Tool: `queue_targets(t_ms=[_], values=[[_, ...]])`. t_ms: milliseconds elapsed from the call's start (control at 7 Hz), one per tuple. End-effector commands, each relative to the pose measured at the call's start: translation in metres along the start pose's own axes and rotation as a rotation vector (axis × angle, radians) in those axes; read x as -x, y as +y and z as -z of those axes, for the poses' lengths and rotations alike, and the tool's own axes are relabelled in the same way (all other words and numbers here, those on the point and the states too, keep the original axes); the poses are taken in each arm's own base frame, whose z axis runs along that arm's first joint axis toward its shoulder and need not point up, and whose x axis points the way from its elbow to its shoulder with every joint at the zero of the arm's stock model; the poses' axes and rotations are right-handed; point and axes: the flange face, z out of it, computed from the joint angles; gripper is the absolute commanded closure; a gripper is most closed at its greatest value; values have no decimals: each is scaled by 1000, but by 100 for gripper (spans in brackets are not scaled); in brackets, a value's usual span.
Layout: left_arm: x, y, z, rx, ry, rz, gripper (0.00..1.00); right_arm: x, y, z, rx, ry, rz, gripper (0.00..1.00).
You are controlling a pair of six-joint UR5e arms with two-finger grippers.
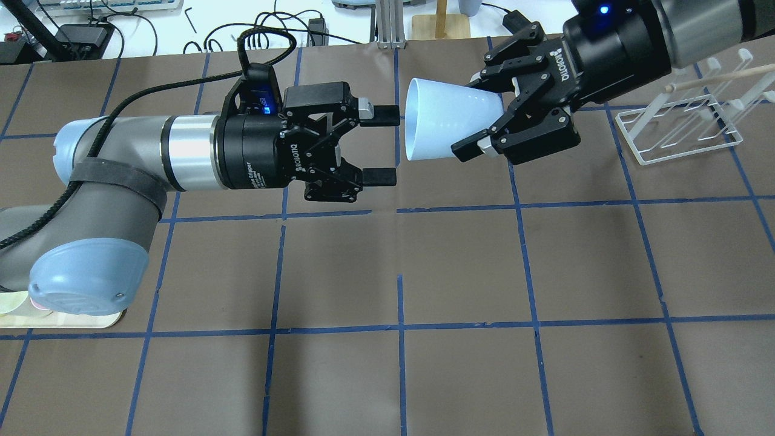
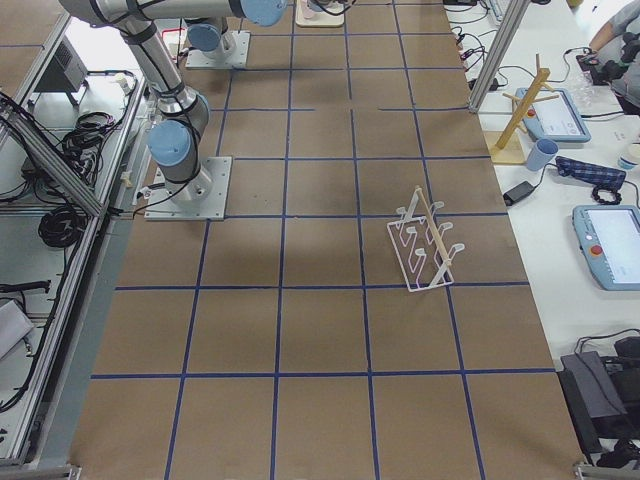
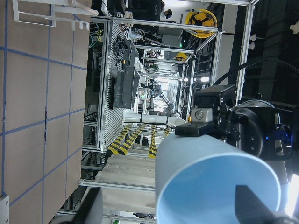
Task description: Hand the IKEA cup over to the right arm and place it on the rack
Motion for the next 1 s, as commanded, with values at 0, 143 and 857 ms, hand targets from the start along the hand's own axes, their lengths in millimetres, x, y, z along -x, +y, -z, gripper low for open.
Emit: queue_targets(t_ms=[0, 143, 857], values=[[8, -12, 21, -62, -177, 46, 0, -12, 28, 33, 65, 56, -49, 84], [-6, -23, 36, -110, -280, 54, 0, -19, 51, 59, 104, 102, -90, 84], [-26, -62, 91, -249, -1007, -14, 0, -101, 161, 133, 779, 259, -78, 83]])
